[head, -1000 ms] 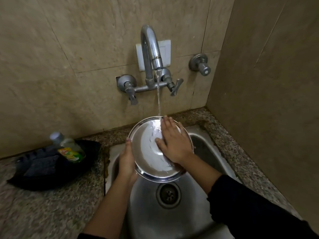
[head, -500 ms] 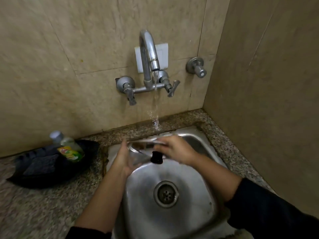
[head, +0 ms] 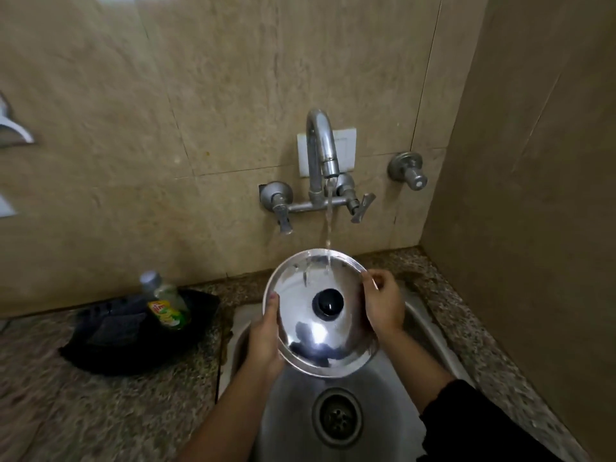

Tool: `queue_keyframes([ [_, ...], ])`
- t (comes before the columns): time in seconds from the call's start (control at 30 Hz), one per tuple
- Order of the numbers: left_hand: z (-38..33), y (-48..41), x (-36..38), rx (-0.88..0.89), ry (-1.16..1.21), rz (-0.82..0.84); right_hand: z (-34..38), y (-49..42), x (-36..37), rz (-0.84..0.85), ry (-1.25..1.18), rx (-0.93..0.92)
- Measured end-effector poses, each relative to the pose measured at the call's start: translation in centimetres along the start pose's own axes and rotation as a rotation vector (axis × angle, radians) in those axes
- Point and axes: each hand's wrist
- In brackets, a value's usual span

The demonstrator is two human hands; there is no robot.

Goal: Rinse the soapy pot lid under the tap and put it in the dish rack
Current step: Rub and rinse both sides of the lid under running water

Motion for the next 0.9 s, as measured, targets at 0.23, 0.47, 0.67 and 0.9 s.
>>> queue_keyframes([
  [0.23,0.7,-0.8,2.5,0.065,-0.166,-0.067,2.8,-3.7,0.6,0.608,0.275,-0.267],
  [0.47,-0.7,-0.2,4.3,0.073,-0.125,-0.053,2.3,6.1,0.2,0.356,0.571,-1.128],
  [0.67,-1.5,0.9,2.9,0.023,-0.051,-0.145,-3.8,2.9,-3.9,0.585,0.530,-1.244],
  [0.9,-2.4,2.0,2.2,0.109,-0.073,-0.151,-3.1,3.0,-4.3,0.642,0.302,-1.125],
])
Point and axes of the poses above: each hand's wrist, its own y-axis away from the middle knuckle, its own x-axis out of the palm, z = x × y, and after that the axes turned 11 degrees about -z, right-handed
